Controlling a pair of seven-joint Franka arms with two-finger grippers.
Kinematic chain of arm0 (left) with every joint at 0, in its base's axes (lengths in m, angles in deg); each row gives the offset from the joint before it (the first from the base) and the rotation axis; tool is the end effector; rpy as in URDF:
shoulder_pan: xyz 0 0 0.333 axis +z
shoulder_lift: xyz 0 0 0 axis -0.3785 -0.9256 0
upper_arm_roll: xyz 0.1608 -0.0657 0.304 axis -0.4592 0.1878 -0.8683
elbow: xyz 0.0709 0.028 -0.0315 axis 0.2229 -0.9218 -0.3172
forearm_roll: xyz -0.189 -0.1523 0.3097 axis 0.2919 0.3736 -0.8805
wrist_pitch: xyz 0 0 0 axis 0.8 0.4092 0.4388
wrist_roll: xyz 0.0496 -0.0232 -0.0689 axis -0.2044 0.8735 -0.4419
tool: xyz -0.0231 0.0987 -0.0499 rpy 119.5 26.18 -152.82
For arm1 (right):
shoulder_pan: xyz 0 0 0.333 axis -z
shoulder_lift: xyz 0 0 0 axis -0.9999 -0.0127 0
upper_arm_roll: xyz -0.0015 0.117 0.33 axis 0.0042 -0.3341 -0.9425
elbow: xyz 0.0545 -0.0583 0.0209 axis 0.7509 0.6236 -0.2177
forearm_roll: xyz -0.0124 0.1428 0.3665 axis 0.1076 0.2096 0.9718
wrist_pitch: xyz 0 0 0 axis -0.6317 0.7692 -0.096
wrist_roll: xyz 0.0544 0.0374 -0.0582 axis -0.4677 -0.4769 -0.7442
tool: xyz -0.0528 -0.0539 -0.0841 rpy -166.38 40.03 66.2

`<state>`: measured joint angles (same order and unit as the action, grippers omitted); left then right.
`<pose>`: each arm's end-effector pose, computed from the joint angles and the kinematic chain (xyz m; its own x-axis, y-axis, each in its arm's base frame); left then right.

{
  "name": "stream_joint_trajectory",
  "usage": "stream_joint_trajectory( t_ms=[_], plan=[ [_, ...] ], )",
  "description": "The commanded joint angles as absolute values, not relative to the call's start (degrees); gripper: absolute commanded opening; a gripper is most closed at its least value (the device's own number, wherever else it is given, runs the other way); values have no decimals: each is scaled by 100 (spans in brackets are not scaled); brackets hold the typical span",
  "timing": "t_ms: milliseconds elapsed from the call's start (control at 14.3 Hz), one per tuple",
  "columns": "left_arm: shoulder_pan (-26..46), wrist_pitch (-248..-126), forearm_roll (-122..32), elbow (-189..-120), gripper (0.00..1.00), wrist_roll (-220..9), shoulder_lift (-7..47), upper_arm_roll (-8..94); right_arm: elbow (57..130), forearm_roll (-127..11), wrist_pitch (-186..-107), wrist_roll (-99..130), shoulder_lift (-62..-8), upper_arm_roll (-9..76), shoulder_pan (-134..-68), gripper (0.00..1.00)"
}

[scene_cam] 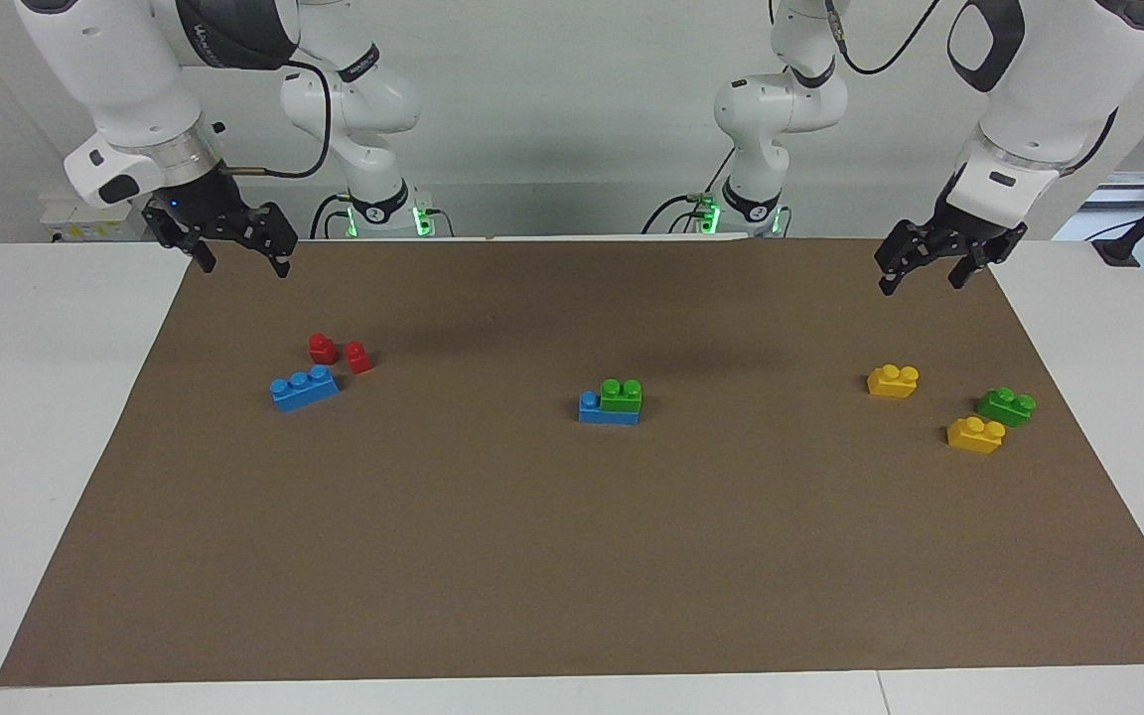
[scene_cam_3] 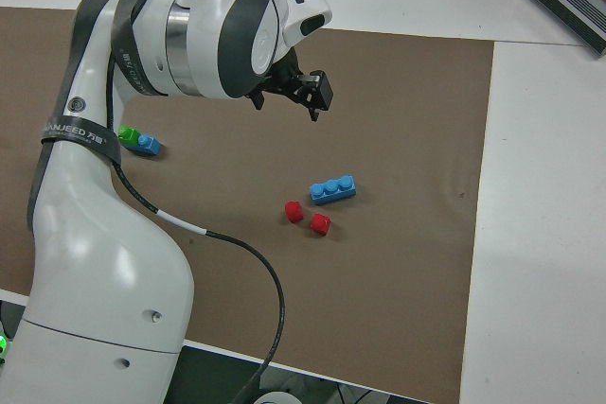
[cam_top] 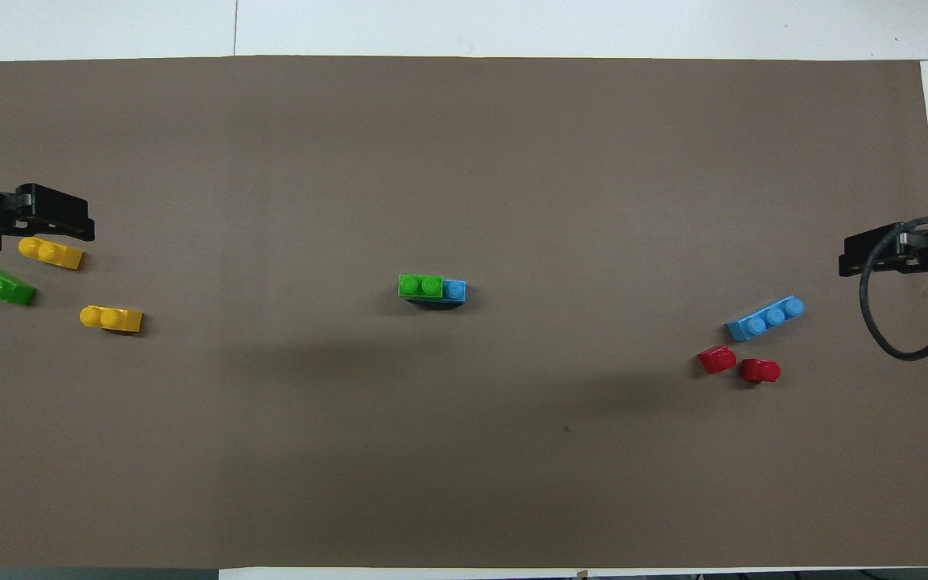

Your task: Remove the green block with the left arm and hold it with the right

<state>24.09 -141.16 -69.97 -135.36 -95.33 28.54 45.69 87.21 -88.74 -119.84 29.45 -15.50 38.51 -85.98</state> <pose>0.5647 -0.0402 0.6455 0.9995 0.0249 0.0184 0.0247 -0.9997 0.0087 0.5297 -0.0105 0.6344 0.9925 -0.1165 -0.0380 -0.1162 -0.9932 0.0105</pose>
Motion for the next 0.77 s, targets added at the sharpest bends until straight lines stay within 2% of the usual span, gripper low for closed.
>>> stream_joint_trajectory(
  t_ms=[0, 489, 699],
  plan=[
    [2382, -14227, -7103, -13632, 100, -9475, 2895, 4564, 8816, -8902, -12114, 3016, -1486, 3828, -8593, 100],
    [2330, -14210, -7103, -13640, 100, -9624, 2895, 4573, 8807, -8631, -12193, 2708, -1495, 3836, -8575, 100],
    [2163, -14376, -7077, -13938, 100, -10683, 3044, 4590, 9018, -8604, -12755, 3811, -1504, 3819, -8803, 100]
  ],
)
